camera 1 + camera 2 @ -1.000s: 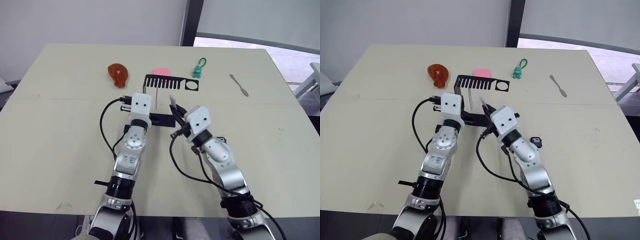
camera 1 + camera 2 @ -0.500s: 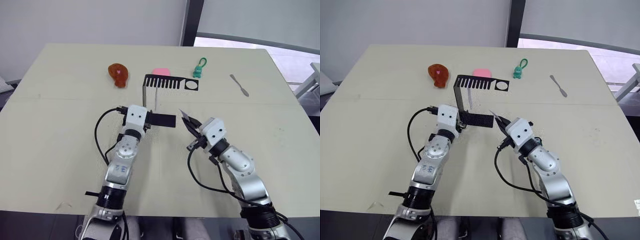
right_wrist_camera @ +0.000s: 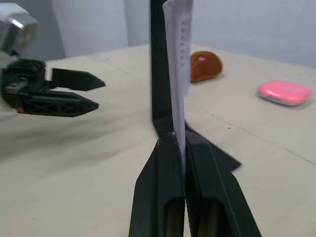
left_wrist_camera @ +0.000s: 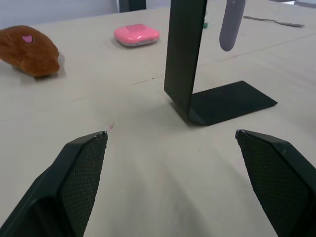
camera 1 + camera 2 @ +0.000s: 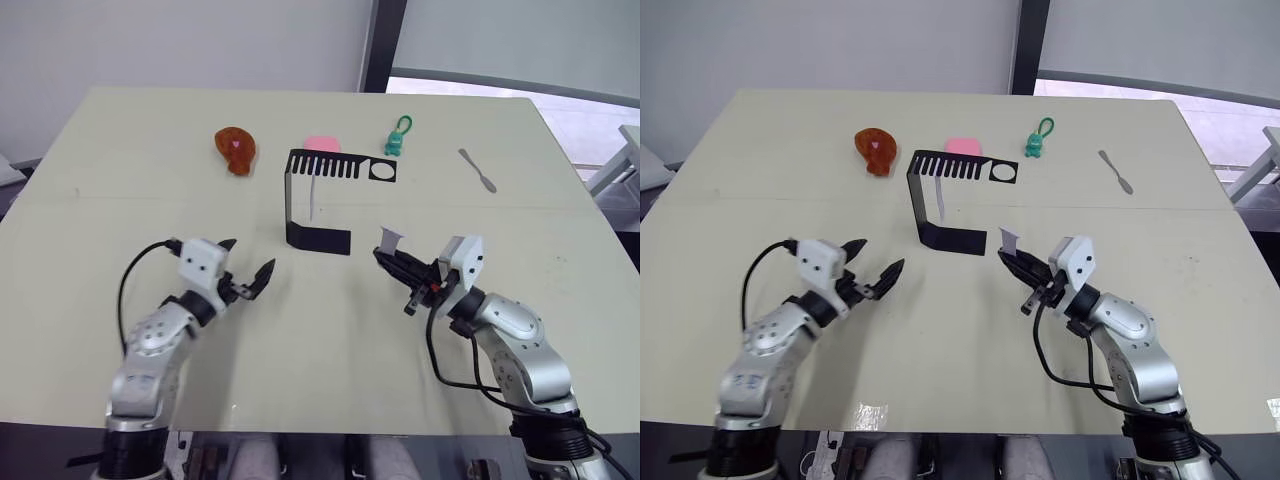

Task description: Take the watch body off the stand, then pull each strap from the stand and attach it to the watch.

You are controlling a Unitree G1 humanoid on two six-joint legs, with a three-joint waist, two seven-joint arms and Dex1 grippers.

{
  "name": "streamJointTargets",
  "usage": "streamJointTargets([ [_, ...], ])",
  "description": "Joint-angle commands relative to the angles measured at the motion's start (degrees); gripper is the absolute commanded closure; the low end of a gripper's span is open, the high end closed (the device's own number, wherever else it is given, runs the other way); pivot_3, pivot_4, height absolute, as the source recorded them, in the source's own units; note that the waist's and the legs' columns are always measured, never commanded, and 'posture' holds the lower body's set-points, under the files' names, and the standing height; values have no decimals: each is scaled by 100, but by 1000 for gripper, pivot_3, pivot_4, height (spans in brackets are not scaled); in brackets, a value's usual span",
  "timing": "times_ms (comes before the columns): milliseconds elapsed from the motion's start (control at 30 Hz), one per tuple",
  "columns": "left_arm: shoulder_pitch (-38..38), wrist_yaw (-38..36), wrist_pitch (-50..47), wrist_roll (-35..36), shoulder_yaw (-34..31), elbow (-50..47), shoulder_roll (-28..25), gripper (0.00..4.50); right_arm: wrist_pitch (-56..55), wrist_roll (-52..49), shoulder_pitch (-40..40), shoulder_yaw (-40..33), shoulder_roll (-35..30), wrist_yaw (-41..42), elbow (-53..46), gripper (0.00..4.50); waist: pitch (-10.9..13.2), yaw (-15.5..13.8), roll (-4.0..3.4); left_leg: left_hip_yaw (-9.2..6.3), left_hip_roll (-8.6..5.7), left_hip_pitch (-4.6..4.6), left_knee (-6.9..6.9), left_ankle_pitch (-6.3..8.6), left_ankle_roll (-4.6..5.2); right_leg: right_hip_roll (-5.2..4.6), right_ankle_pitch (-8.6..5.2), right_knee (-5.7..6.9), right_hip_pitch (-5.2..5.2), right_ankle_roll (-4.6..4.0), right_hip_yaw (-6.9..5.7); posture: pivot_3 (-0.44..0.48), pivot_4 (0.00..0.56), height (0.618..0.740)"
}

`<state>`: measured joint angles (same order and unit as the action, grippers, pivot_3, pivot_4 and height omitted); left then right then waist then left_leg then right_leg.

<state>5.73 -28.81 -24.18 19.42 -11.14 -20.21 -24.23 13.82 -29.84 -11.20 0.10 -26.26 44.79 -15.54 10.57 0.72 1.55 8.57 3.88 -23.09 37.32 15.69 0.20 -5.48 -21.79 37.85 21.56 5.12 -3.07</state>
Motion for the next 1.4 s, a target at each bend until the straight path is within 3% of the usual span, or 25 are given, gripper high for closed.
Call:
streamJointTargets([
  [33, -85, -1319, -425, 1474, -460, -488, -549, 23, 797, -912, -7, -188, -168, 280, -429, 4500, 0, 8, 0, -1, 0, 0, 1, 0, 1, -1, 0, -1, -2, 0, 0, 0, 150, 740],
  [100, 210, -1918, -791, 2574, -920, -369, -875, 23, 1296, -1489, -148, -93, -261, 688, -430, 4500, 0, 6, 0, -1, -3, 2, 0, 2, 4, -5, 0, -2, -5, -1, 0, 0, 150, 740],
  [167, 477, -1972, -1248, 3259, -1103, -257, -1056, 23, 1435, -1636, -275, -12, -239, 859, -399, 4500, 0, 7, 0, -8, -2, -1, 2, 2, 4, -4, 0, -2, -5, -1, -4, 0, 150, 740],
  [300, 989, -1805, -2132, 4414, -957, -139, -1135, 23, 1565, -1721, -512, 181, 63, 914, -273, 4500, 0, 27, 1, -10, -7, 1, 0, 3, 5, -6, 0, -1, -8, -1, -3, 0, 150, 740],
  [367, 1226, -1704, -2385, 4651, -767, -75, -1078, 23, 1654, -1795, -619, 254, 222, 961, -184, 4500, 0, 62, 1, -12, -6, -1, 0, 3, 5, -4, 0, 4, -8, -1, -3, 0, 150, 740],
  [500, 1510, -1596, -2572, 4675, -348, 68, -878, 23, 1643, -1617, -840, 465, 448, 1029, 68, 4500, 0, 97, 1, -11, -8, -1, 4, 3, 5, -2, 0, 2, -7, 0, -2, 0, 150, 740],
  [700, 1491, -1780, -2153, 4067, 150, 133, -599, 23, 1983, -1707, -1072, 564, 673, 941, 231, 4500, 0, 99, 1, -10, -6, -1, 4, 1, 2, 3, 0, 3, -3, -1, 1, 0, 150, 740],
  [833, 1632, -1767, -2213, 4169, 211, 202, -440, 1307, 2223, -1729, -1119, 647, 650, 1001, 130, 4500, 0, 86, 1, -10, -8, -2, 5, 1, 2, 1, 0, 2, -3, 0, 1, 0, 150, 740],
  [1400, 1718, -1749, -2343, 4095, 390, 384, -227, 1307, 3118, -2208, -1185, 493, 673, 638, -294, 4500, 0, 89, 1, -11, -8, -3, 4, 1, 2, 0, 0, 0, -3, -1, 1, 0, 150, 740],
])
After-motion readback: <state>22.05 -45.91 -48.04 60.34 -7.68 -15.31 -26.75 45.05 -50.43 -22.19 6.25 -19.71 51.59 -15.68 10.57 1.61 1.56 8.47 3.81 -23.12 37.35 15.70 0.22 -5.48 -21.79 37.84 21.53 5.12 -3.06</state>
